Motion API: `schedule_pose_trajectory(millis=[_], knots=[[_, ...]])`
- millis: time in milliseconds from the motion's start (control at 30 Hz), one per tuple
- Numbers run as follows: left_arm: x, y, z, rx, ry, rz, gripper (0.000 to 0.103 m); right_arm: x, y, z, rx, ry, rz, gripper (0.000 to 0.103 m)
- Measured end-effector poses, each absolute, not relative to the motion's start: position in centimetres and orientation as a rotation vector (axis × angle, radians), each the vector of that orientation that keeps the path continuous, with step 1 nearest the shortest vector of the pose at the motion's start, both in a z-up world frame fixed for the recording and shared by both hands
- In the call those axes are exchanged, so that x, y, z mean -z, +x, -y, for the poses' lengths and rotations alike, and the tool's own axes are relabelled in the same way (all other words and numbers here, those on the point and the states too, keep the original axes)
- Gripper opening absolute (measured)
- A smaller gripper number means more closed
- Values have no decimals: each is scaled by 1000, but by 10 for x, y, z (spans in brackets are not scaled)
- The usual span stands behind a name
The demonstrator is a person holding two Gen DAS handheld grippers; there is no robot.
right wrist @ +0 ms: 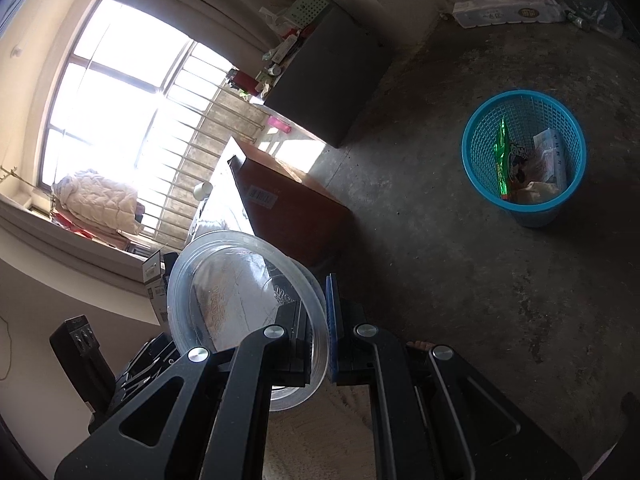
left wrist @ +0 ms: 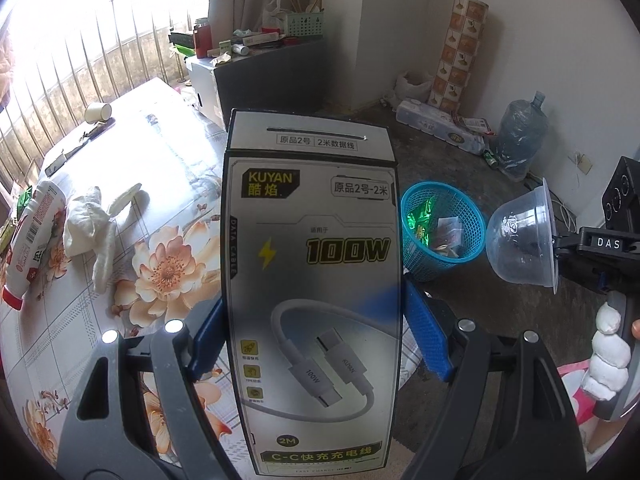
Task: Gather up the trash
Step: 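Carry the charger box and clear cup over the blue wastebasket with both tools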
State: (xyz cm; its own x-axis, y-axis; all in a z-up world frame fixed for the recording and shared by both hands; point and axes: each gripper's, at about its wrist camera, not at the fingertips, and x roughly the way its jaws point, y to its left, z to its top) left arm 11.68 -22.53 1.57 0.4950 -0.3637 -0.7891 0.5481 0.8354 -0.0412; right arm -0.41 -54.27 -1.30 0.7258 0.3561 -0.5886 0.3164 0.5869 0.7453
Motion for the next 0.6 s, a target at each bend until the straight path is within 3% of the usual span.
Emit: schedule_pose_trajectory(millis=[600], knots=[[-14,124,280,647,283,-888,75,20,-19,583,60,1015,-766,7]])
